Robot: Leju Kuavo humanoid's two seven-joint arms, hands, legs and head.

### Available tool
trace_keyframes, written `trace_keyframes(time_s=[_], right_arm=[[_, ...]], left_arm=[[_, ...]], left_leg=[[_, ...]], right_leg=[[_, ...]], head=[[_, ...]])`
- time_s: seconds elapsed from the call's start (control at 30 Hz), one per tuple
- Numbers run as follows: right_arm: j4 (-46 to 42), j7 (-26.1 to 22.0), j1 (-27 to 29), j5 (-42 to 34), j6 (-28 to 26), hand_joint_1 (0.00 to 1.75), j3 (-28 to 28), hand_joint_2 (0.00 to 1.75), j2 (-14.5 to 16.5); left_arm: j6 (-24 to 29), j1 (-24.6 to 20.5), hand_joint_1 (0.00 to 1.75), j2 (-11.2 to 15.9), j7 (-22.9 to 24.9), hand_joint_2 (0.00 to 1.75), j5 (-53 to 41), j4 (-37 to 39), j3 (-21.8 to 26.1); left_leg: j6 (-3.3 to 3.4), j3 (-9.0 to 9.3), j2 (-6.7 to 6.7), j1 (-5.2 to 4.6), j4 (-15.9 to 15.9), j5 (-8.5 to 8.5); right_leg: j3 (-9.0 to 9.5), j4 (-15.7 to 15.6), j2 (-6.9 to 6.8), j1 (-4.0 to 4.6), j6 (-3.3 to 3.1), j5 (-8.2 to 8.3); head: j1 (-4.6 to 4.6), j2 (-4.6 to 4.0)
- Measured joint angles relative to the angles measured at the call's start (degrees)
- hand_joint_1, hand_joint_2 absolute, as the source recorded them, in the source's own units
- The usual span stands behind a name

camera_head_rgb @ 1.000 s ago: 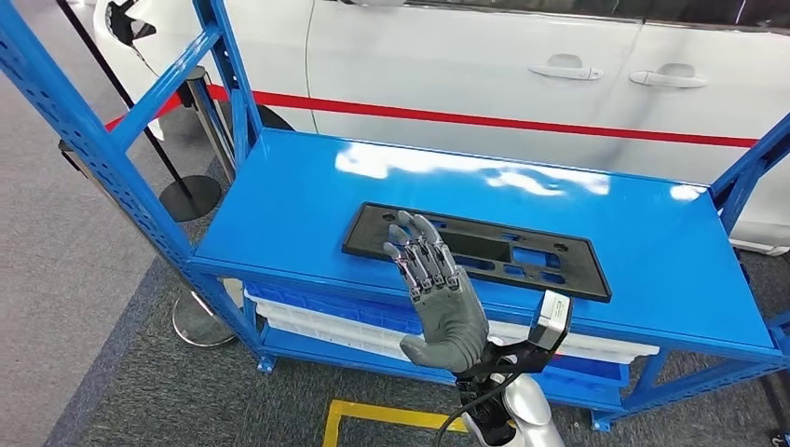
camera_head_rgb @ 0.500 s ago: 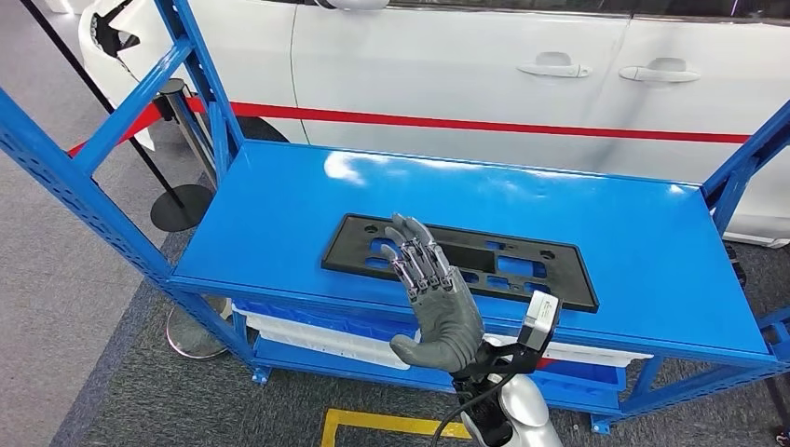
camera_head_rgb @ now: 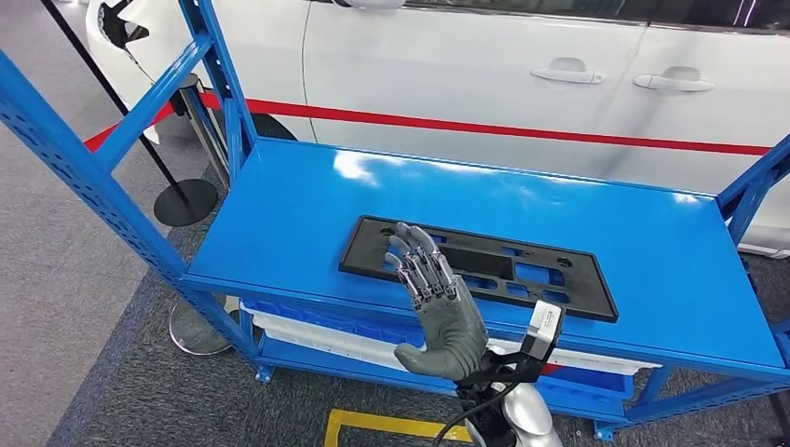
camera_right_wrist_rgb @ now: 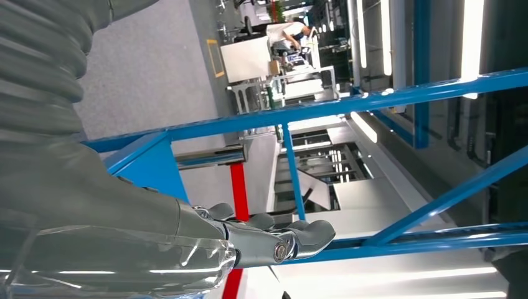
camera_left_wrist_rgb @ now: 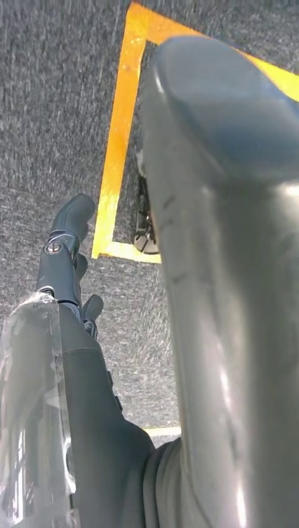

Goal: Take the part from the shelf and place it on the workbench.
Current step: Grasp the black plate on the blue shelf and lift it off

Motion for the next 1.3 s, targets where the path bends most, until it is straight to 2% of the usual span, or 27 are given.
trace_keyframes(time_s=[0.03,0.07,0.17,0.23,0.27,0.33,0.37,0.4,0.43,0.5,0.53,0.57,0.67,0.73,0.77,0.83,0.87,0.9,0.93,1.0,1.03,1.07,1.1,1.2,1.23,1.3], right_arm=[[-0.01,-0.03,0.0,0.01,0.0,0.0,0.05,1.75,-0.08],[-0.01,-0.05,0.01,0.01,-0.01,0.0,0.1,1.75,-0.15],[-0.11,-0.12,0.11,0.03,-0.01,0.0,0.2,1.75,-0.28],[-0.25,-0.21,0.16,0.04,-0.01,0.0,0.34,1.75,-0.32],[-0.28,-0.26,0.19,0.06,-0.02,0.0,0.44,1.75,-0.34],[-0.26,-0.26,0.26,0.09,-0.11,0.0,0.65,1.75,-0.4],[-0.25,-0.26,0.34,0.11,-0.19,0.0,0.71,1.75,-0.43],[-0.25,-0.26,0.43,0.12,-0.28,0.0,0.75,1.75,-0.45],[-0.26,-0.28,0.52,0.13,-0.39,0.0,0.78,1.75,-0.45],[-0.26,-0.34,0.64,0.16,-0.63,0.0,0.88,1.75,-0.47],[-0.26,-0.37,0.71,0.18,-0.73,0.0,0.96,1.75,-0.5],[-0.26,-0.39,0.77,0.2,-0.8,0.0,1.03,1.75,-0.54],[-0.39,-0.46,0.88,0.57,-1.27,0.0,1.18,1.75,-0.63],[-0.7,-0.55,0.84,1.91,-2.65,0.0,1.26,1.75,-0.67],[-0.84,-0.54,0.85,3.24,-3.96,0.0,1.32,1.75,-0.74],[-0.91,-0.21,1.0,7.35,-7.81,0.0,1.54,1.75,-1.03],[-0.9,0.1,1.16,9.96,-10.19,0.0,1.73,1.75,-1.22],[-0.9,0.45,1.31,12.62,-12.49,0.0,2.0,1.75,-1.42],[-0.9,0.77,1.45,15.06,-14.42,0.0,2.38,1.75,-1.59],[-0.88,1.13,1.66,18.76,-17.06,0.0,3.32,1.75,-1.91],[-0.83,1.19,1.72,20.1,-17.91,0.0,3.85,1.75,-2.05],[-0.75,1.19,1.76,21.31,-18.79,0.0,4.37,1.75,-2.16],[-0.64,1.21,1.76,22.75,-19.88,0.0,4.92,1.75,-2.28],[-0.45,1.43,1.56,27.1,-23.24,0.0,6.57,1.75,-2.5],[-0.44,1.55,1.41,27.95,-23.86,0.0,7.06,1.75,-2.51],[-0.4,1.78,1.17,28.74,-24.42,0.0,7.92,1.75,-2.54]], left_arm=[[-0.04,-0.02,0.0,-0.01,-0.03,0.0,-0.13,0.0,-0.09],[-0.02,-0.03,0.0,-0.02,-0.04,0.0,-0.27,0.0,-0.2],[0.08,-0.15,0.0,-0.01,-0.09,0.0,-0.55,0.0,-0.53],[0.0,-0.24,0.0,0.02,-0.1,0.0,-0.64,0.0,-0.78],[-0.04,-0.22,0.0,0.04,-0.06,0.0,-0.67,0.0,-0.88],[-0.13,-0.12,0.0,0.04,0.05,0.0,-0.68,0.0,-0.98],[-0.18,-0.03,0.0,0.04,0.09,0.0,-0.67,0.0,-1.01],[-0.23,0.07,0.0,0.04,0.11,0.0,-0.67,0.0,-1.03],[-0.26,0.14,0.0,0.04,0.11,0.0,-0.66,0.0,-1.04],[-0.2,0.22,0.0,0.09,0.13,0.0,-0.66,0.0,-1.05],[-0.15,0.22,0.0,0.13,0.14,0.0,-0.66,0.0,-1.07],[-0.11,0.22,0.0,0.17,0.15,0.0,-0.66,0.0,-1.08],[-0.09,0.17,0.0,0.17,0.15,0.0,-0.65,0.0,-1.12],[0.01,0.1,0.0,0.14,0.01,0.0,-0.64,0.0,-1.13],[0.04,0.05,0.0,0.13,-0.08,0.0,-0.63,0.0,-1.13],[0.04,-0.03,0.0,0.13,-0.22,0.0,-0.55,0.0,-1.13],[0.01,0.0,0.0,0.13,-0.28,0.0,-0.45,0.0,-1.13],[-0.03,0.06,0.0,0.13,-0.36,0.0,-0.29,0.0,-1.12],[-0.06,0.11,0.0,0.12,-0.47,0.0,-0.12,0.0,-1.11],[-0.12,0.16,0.0,0.11,-0.7,0.0,0.19,0.0,-1.1],[-0.13,0.13,0.0,0.1,-0.83,0.0,0.33,0.0,-1.09],[-0.12,0.11,0.0,0.1,-0.93,0.0,0.47,0.0,-1.08],[-0.08,0.13,0.0,0.1,-1.03,0.0,0.61,0.0,-1.07],[0.08,0.19,0.0,0.08,-1.19,0.0,0.9,0.0,-0.99],[0.1,0.18,0.0,0.08,-1.2,0.0,0.98,0.0,-0.97],[0.13,0.21,0.0,0.07,-1.22,0.0,1.09,0.0,-0.92]], left_leg=[[-0.31,0.17,-0.02,-0.07,-0.03,-0.32],[-0.66,0.25,0.0,-0.12,-0.08,-0.64],[-1.79,0.88,0.16,-0.11,-0.24,-1.83],[-2.3,0.14,0.27,-0.06,2.7,-3.41],[-2.48,-1.42,0.28,0.04,5.93,-4.78],[-2.81,-6.35,0.28,0.07,13.83,-7.64],[-2.86,-8.42,0.28,0.07,16.36,-7.81],[-2.79,-9.51,0.28,0.06,16.7,-6.58],[-2.58,-9.4,0.28,0.03,14.68,-4.16],[-1.74,-7.03,0.27,-0.27,7.1,1.51],[-1.29,-5.95,0.29,-0.46,4.16,3.22],[-0.9,-5.37,0.29,-0.64,2.52,3.98],[-0.1,-5.04,0.23,-0.72,1.65,3.64],[0.32,-4.29,0.21,-0.41,0.73,3.43],[0.47,-3.87,0.22,-0.23,0.35,3.31],[0.65,-3.41,0.22,-0.2,0.13,2.92],[0.64,-3.21,0.2,-0.19,0.14,2.7],[0.57,-2.96,0.17,-0.17,0.18,2.48],[0.45,-2.63,0.13,-0.14,0.23,2.23],[0.07,-1.97,0.05,-0.08,0.32,1.76],[-0.18,-1.81,0.02,-0.14,0.43,1.59],[-0.47,-1.78,0.0,-0.22,0.46,1.53],[-0.78,-1.81,-0.01,-0.29,0.42,1.55],[-1.73,-1.96,0.04,-0.27,0.66,1.25],[-1.98,-2.4,0.07,-0.22,1.84,0.39],[-2.35,-4.9,0.11,-0.07,7.9,-3.08]], right_leg=[[1.38,-2.89,-0.02,0.14,-0.27,0.74],[2.05,-4.31,-0.02,0.31,-0.55,0.61],[2.83,-4.85,0.17,0.37,-1.54,-0.28],[4.2,-5.24,0.03,0.05,-2.21,-0.21],[4.83,-5.31,-0.1,0.01,-2.46,-0.25],[5.74,-5.3,-0.12,0.14,-2.81,-1.07],[6.2,-5.29,-0.01,0.23,-2.85,-1.55],[6.78,-5.28,0.13,0.32,-2.84,-2.09],[7.51,-5.28,0.26,0.43,-2.8,-2.7],[9.02,-5.23,0.37,0.71,-2.57,-4.09],[9.5,-5.17,0.43,0.85,-2.32,-4.71],[9.76,-5.15,0.43,0.88,-2.03,-5.18],[10.14,-5.59,0.39,0.66,-1.12,-5.95],[9.53,-3.83,0.32,0.62,-0.53,-7.3],[8.07,-1.03,0.29,0.51,-0.24,-8.63],[3.2,6.74,0.28,0.17,0.26,-11.28],[1.04,9.5,0.28,-0.02,0.47,-11.54],[-0.22,10.32,0.26,-0.16,0.62,-10.6],[-0.36,8.87,0.24,-0.28,0.7,-8.48],[1.77,1.95,0.21,-0.4,0.63,-3.34],[2.87,-1.26,0.22,-0.31,0.44,-1.72],[3.48,-3.17,0.25,-0.19,0.19,-0.97],[3.62,-3.89,0.31,-0.03,-0.12,-0.96],[3.63,-4.39,0.35,-0.04,-1.26,-0.61],[3.75,-4.62,0.27,-0.14,-1.69,-0.46],[3.91,-4.85,0.07,-0.11,-2.3,-0.37]], head=[[-0.01,0.0],[-0.02,0.0],[-0.02,0.0],[-0.13,0.0],[-0.19,0.0],[-0.27,0.0],[-0.28,0.0],[-0.27,0.0],[-0.28,0.0],[-0.22,0.0],[-0.2,0.0],[-0.15,0.0],[-0.13,0.01],[0.02,0.01],[0.12,0.01],[0.25,0.0],[0.25,0.0],[0.25,0.0],[0.25,0.0],[0.25,0.0],[0.27,0.0],[0.27,0.0],[0.27,0.0],[0.27,0.0],[0.24,0.0],[0.21,0.0]])
